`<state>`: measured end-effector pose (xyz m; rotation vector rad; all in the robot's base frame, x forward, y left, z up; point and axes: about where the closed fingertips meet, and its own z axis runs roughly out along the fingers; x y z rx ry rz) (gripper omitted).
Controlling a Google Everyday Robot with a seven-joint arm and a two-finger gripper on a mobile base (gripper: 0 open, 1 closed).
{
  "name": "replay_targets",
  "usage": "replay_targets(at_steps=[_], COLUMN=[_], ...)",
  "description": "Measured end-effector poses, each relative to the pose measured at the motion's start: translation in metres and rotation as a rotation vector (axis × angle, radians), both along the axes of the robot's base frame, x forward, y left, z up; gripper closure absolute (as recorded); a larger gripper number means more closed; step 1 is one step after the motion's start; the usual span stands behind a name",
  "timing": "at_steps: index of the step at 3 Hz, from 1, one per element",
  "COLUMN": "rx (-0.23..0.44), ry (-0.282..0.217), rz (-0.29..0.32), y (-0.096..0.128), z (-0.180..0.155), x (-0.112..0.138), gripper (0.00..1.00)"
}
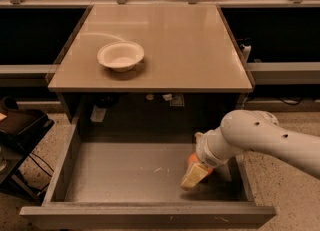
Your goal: Place orange into top drawer
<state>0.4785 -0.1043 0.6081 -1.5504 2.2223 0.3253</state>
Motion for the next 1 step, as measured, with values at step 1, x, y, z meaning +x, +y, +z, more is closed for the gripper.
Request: replay_targets(at_steps=[1], rx=[0.0], ry=[0.0], rz=[0.0], y=[0.0], z=[0.0], x=[0.0], gripper=[0.0])
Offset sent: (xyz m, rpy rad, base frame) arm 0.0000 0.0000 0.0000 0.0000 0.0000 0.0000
